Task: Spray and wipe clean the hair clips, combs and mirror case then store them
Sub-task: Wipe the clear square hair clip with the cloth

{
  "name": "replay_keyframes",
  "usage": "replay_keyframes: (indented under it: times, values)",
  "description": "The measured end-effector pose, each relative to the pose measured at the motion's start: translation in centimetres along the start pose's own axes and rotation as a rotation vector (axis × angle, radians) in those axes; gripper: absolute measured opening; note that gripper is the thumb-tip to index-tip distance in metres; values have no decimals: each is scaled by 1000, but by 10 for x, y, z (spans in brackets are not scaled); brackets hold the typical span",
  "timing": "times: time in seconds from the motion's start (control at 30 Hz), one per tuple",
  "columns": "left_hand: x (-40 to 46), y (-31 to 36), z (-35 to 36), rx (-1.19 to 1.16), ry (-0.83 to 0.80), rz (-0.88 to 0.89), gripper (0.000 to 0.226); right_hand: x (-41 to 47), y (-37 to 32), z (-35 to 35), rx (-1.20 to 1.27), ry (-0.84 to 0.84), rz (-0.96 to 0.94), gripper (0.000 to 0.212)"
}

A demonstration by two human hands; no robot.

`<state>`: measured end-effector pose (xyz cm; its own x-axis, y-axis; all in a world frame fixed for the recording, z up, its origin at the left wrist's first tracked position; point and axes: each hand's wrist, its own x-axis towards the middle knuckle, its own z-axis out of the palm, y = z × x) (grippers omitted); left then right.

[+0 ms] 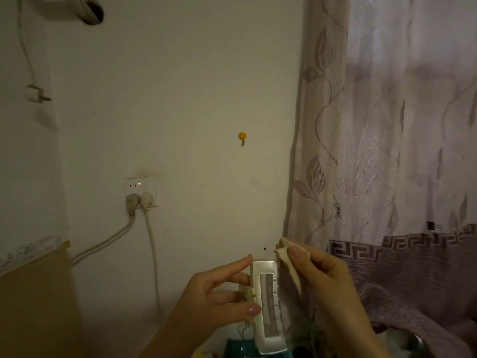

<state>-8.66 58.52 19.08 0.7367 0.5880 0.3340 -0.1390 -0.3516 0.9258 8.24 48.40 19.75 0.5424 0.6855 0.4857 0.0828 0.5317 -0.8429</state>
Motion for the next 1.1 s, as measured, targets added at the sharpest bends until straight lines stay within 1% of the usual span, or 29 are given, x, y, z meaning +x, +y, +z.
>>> replay_keyframes:
  times: [0.1, 0.23, 0.37, 0.43, 0.57, 0.73, 0.8, 0.97, 1.1]
  values:
    - [1, 0, 2, 16, -4, -4, 71, 3, -2, -7, -73, -94, -29, 35]
    - [3, 5, 3, 55, -23, -1, 79, 3, -3, -13, -231, -280, -10, 24]
    - [4, 9, 0, 78, -36, 8, 80, 2, -2, -20, -223, -372, 38, 34]
    - [5, 10, -2, 84, -43, 16, 80, 2, -2, -20, -221, -387, 40, 36]
    - [6, 12, -3, 101, -23, 43, 73, -1, 0, -18, -171, -325, 35, 34]
    - [6, 8, 2, 103, 102, 79, 63, -7, 7, -12, -83, -151, 78, 30]
    - [4, 4, 2, 87, 125, 71, 63, -9, 9, -12, -51, -81, 89, 33]
    - [-1, -9, 4, 52, 117, 18, 70, -16, 11, -11, 29, 51, 110, 39]
    - [-5, -17, 11, 61, 99, 17, 63, -21, 16, -11, 70, 67, 146, 34]
